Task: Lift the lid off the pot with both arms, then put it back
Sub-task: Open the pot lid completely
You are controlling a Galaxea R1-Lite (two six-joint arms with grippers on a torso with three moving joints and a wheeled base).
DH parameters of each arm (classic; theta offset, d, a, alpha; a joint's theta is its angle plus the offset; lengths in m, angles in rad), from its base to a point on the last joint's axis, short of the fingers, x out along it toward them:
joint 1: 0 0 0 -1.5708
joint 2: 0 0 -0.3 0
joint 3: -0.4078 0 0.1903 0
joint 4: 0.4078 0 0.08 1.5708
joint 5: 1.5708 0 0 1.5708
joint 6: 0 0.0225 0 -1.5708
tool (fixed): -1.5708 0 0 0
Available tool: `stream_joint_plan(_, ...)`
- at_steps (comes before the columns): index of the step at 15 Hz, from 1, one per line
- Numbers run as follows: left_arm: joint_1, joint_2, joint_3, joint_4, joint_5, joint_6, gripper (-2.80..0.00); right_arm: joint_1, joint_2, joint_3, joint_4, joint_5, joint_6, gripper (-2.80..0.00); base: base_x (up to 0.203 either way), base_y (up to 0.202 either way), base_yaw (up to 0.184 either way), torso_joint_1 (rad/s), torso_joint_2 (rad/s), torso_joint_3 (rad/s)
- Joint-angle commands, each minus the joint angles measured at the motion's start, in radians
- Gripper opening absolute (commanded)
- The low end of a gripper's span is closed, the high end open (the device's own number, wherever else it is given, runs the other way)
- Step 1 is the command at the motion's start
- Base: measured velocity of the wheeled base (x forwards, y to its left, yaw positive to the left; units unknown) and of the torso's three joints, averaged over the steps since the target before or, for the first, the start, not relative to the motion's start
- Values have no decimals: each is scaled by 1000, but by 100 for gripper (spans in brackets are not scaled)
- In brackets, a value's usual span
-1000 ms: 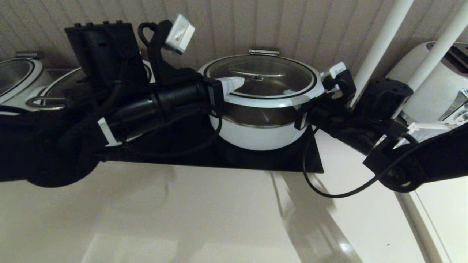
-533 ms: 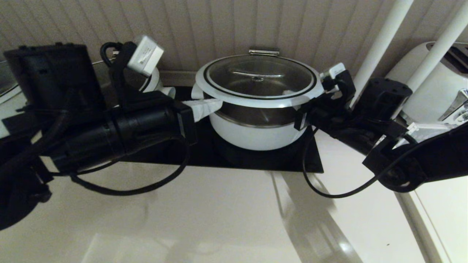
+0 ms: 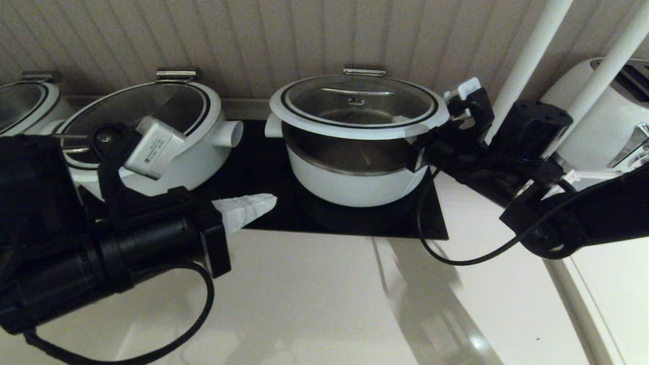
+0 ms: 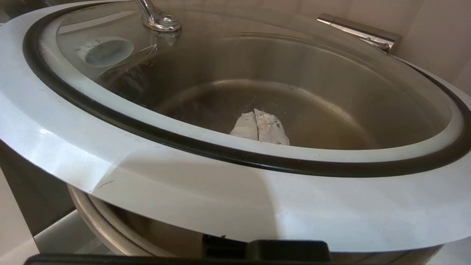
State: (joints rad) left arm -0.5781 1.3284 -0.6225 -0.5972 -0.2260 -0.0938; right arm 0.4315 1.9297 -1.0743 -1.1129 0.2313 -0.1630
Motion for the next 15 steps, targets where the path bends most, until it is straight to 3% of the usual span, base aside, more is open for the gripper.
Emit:
stream_joint_plan(1,0,16,12,-6,-1,1,-280,1,0,-3,-7,2,-1,-280,0,0,0,0,0,0)
stream_joint_plan(9,0,220,-26,-177,3,19,-280,1,-8,-4,-7,3,-1,-280,0,0,0,0,0,0)
stream_joint_plan(15,44,355,-214,-179,28,21,-280,1,-24,-9,-7,5,-1,-280,0,0,0,0,0,0)
